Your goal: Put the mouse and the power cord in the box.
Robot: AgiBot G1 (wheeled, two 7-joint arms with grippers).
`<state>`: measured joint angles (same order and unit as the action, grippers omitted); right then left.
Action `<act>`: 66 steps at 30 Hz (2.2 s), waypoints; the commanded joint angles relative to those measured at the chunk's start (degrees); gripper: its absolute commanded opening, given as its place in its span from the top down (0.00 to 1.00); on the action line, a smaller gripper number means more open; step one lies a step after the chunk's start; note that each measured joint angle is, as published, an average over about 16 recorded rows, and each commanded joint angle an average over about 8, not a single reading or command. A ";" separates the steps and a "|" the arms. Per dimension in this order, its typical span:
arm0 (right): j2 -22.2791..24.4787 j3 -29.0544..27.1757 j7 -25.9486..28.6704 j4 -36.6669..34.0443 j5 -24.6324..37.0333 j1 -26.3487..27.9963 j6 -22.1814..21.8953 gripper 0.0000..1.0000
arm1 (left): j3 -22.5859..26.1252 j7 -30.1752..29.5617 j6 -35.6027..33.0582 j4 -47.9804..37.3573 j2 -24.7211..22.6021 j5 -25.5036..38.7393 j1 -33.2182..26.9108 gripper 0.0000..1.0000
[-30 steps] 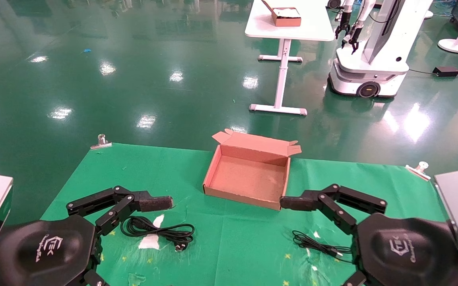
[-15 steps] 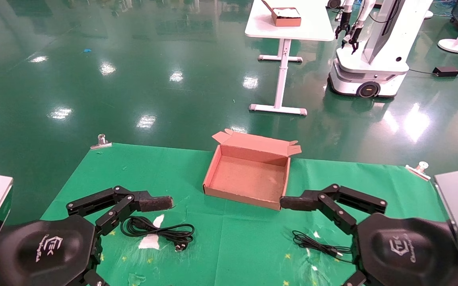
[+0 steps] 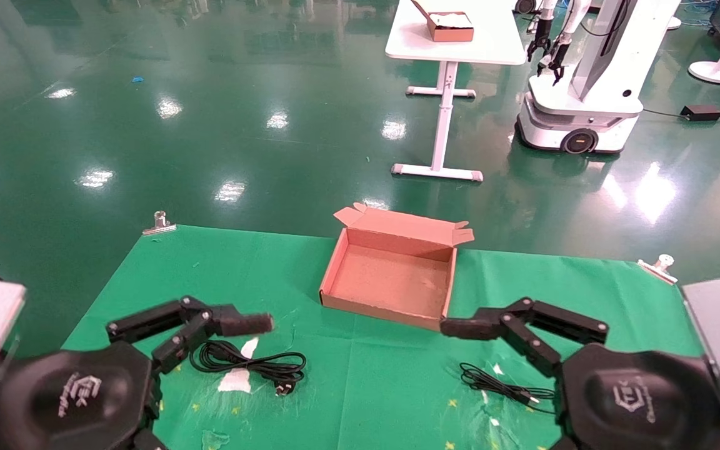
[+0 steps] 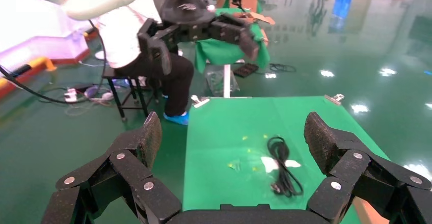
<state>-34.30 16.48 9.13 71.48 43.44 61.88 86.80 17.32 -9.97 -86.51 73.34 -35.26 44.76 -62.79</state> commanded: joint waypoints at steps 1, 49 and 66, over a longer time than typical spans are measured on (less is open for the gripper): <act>0.22 0.05 -0.33 -0.46 0.29 -0.16 0.26 0.00 | 0.27 0.15 -0.26 0.22 0.08 0.70 -0.13 0.00; -24.38 23.34 -50.36 -65.12 48.37 30.41 -17.08 0.00 | 27.96 47.96 23.57 -66.68 -34.13 53.38 -34.35 0.00; -27.29 23.13 -53.74 -70.40 48.14 30.62 -20.06 1.00 | 28.59 54.04 27.23 -70.96 -36.36 54.38 -34.84 1.00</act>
<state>-61.47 39.58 -44.49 1.31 91.52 92.46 66.84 45.85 43.82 -59.50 2.57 -71.53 99.04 -97.57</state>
